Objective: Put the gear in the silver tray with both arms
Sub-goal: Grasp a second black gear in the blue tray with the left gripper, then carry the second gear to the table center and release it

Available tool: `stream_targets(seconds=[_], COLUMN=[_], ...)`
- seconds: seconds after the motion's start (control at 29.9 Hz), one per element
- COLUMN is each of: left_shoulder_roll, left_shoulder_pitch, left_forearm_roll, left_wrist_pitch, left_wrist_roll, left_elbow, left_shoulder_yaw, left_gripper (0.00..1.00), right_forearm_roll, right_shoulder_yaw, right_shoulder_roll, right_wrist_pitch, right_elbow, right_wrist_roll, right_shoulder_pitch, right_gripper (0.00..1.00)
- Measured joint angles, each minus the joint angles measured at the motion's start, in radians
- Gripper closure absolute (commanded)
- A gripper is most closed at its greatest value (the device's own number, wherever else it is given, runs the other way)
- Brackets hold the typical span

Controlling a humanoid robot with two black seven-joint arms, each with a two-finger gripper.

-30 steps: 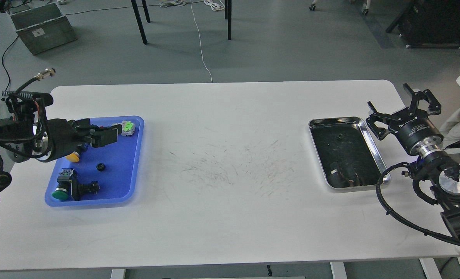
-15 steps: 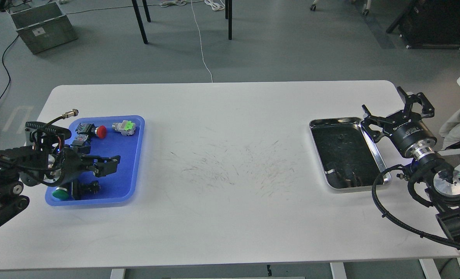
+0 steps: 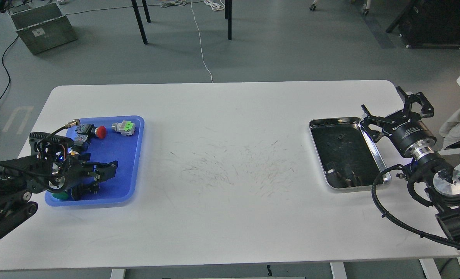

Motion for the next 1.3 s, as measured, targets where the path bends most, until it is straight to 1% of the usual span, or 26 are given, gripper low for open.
stream_targets(seconds=[0.07, 0.17, 0.3, 0.33, 0.37, 0.4, 0.43, 0.5, 0.53, 0.6, 0.67, 0.74, 1.07, 1.2, 1.3], left_shoulder_roll=[-0.002, -0.004, -0.005, -0.006, -0.006, -0.006, -0.006, -0.007, -0.007, -0.008, -0.01, -0.011, -0.007, 0.005, 0.039], left_shoulder_pitch=[-0.001, -0.001, -0.001, -0.001, 0.0, 0.001, 0.001, 0.001, 0.001, 0.001, 0.0, 0.0, -0.016, -0.08, -0.15], left_forearm_roll=[0.0, 0.0, -0.001, -0.001, -0.001, -0.001, -0.001, -0.001, -0.001, -0.001, -0.001, -0.001, -0.009, -0.014, -0.021], left_wrist_pitch=[0.014, 0.022, 0.03, 0.032, 0.033, 0.033, 0.033, 0.034, 0.035, 0.035, 0.037, 0.037, 0.036, 0.028, 0.015], left_wrist_roll=[-0.01, -0.017, -0.019, -0.02, -0.021, -0.022, -0.024, -0.026, -0.027, -0.028, -0.028, -0.028, -0.032, -0.035, -0.041], left_elbow=[0.017, 0.032, 0.036, 0.036, 0.036, 0.036, 0.036, 0.036, 0.036, 0.036, 0.035, 0.036, 0.036, 0.019, -0.02], left_shoulder_yaw=[0.011, 0.021, 0.025, 0.027, 0.029, 0.032, 0.036, 0.044, 0.047, 0.05, 0.051, 0.053, 0.052, 0.051, 0.048], left_gripper=[0.26, 0.28, 0.42, 0.43, 0.47, 0.53, 0.57, 0.58, 0.6, 0.68, 0.82, 0.89, 0.91, 0.92, 0.92], right_forearm_roll=[-0.001, -0.001, -0.002, -0.002, -0.003, -0.003, -0.003, -0.003, -0.003, -0.004, -0.004, -0.004, -0.004, -0.004, -0.004], right_shoulder_yaw=[-0.001, -0.001, -0.003, -0.003, -0.003, -0.003, -0.003, -0.003, -0.003, -0.003, -0.003, -0.003, -0.002, -0.002, -0.002], right_shoulder_roll=[0.0, 0.0, 0.0, 0.0, 0.0, 0.0, 0.0, 0.0, 0.0, 0.0, 0.0, 0.0, -0.001, -0.002, -0.002], right_wrist_pitch=[0.0, 0.0, 0.0, 0.0, 0.0, 0.0, 0.0, 0.0, 0.0, 0.0, 0.0, 0.0, 0.0, 0.0, 0.0], right_elbow=[0.001, 0.003, 0.004, 0.005, 0.006, 0.007, 0.008, 0.009, 0.009, 0.01, 0.01, 0.01, 0.02, 0.025, 0.027], right_wrist_roll=[0.0, 0.0, 0.001, 0.001, 0.001, 0.001, 0.001, 0.001, 0.001, 0.001, 0.001, 0.001, 0.001, 0.001, 0.001], right_shoulder_pitch=[0.0, 0.0, 0.001, 0.001, 0.001, 0.001, 0.001, 0.001, 0.001, 0.001, 0.001, 0.002, 0.004, 0.008, 0.01], right_gripper=[0.06, 0.06, 0.06, 0.06, 0.06, 0.06, 0.06, 0.06, 0.06, 0.06, 0.06, 0.06, 0.06, 0.06, 0.06])
